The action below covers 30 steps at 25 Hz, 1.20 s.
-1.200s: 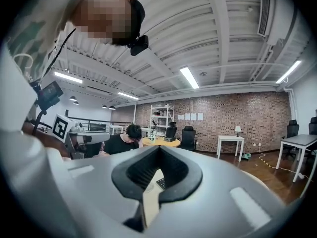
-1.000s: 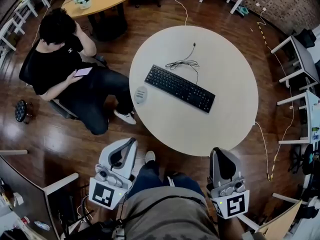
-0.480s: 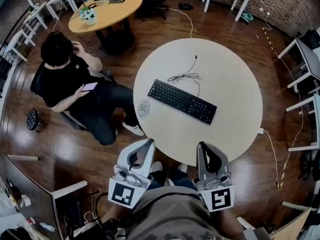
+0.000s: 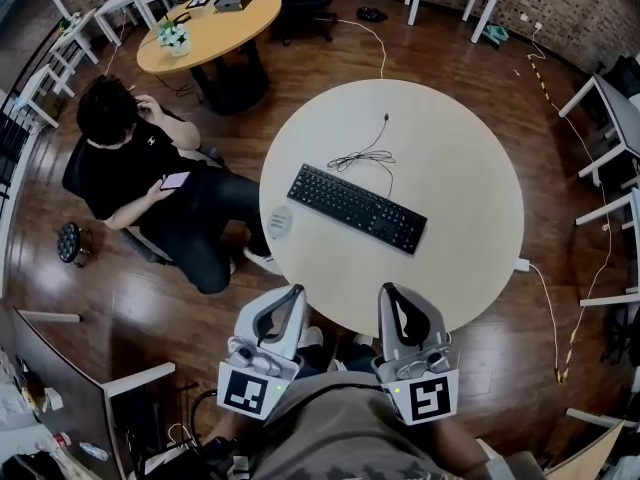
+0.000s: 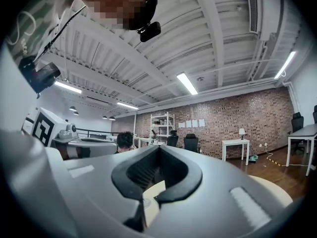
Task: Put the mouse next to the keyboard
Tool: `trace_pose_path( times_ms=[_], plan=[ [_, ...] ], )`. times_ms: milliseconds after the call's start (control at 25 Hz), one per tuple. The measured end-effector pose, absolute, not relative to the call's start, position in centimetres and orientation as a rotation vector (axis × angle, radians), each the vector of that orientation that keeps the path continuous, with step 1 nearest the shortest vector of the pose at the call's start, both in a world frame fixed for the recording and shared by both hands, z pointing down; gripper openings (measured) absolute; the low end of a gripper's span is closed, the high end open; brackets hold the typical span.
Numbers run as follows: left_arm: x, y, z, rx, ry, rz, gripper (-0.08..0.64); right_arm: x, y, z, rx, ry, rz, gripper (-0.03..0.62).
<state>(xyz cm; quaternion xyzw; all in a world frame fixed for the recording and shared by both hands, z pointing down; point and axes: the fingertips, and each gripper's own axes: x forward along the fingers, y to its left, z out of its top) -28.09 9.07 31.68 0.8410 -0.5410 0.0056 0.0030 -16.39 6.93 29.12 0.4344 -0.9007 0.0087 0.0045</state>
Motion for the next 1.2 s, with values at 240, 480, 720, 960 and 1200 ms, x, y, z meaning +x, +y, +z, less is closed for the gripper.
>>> trace_pose_path(
  times_ms=[240,480,720,960,1200],
  plan=[
    [-26.7,8.6,32.3,2.608,-1.742,0.062,0.005,-15.1,6.8,29.9,1.332,-2.852,0.085,0.005],
    [-25.6,8.4,33.2,2.570,-1.776,0.113,0.005,-14.2,6.6,31.1,1.282,-2.880,0.163,0.005],
    [-27.1,6.5,36.0,2.526,-1.764,0.152,0.005,-14.8,5.3,32.2,1.267,-2.876,0.190,0.005],
    [-30.3,1.9,42.5,2.476,-1.632,0.305,0.005,-18.9,3.9,32.6,1.201,-2.857,0.159,0.006],
    [-36.7,-2.8,56.6,2.211,-1.440,0.655,0.241,-23.3,2.6,34.2,1.144,-2.809,0.181,0.006]
  ],
)
